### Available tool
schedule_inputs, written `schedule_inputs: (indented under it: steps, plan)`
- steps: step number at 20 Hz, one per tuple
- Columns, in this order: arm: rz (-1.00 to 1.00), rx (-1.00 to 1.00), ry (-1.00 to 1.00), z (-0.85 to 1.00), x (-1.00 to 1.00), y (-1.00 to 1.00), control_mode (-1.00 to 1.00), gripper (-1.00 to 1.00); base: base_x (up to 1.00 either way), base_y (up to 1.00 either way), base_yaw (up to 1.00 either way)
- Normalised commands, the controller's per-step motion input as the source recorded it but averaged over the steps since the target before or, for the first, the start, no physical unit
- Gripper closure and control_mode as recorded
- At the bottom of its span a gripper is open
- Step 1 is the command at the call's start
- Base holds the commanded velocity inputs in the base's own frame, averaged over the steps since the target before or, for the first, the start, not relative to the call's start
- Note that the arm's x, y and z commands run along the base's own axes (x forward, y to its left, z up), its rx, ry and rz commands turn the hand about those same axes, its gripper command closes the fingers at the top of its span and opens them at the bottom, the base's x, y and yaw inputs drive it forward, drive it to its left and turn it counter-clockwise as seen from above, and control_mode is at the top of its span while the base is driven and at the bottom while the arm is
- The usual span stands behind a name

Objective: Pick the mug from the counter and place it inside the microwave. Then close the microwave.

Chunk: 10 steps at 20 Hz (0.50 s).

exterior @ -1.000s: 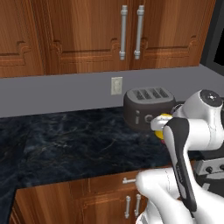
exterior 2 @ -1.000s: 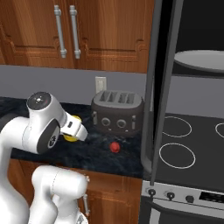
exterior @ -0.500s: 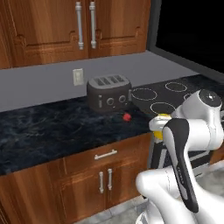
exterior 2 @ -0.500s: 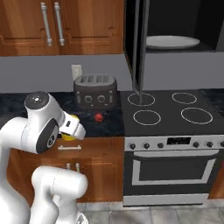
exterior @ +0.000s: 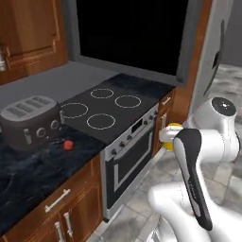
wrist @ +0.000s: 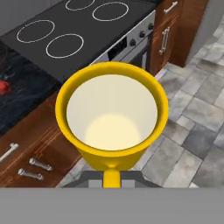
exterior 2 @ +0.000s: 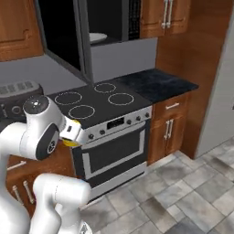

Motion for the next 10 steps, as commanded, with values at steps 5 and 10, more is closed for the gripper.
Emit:
schedule_inputs:
  steps: [5, 10]
  plan:
    - [0.0, 0.0, 0.0, 0.0, 0.0, 0.0, 1.0, 1.0, 0.0, -0.94, -0.62]
    - [0.0, 0.0, 0.0, 0.0, 0.0, 0.0, 1.0, 1.0, 0.06, -1.0, -0.53]
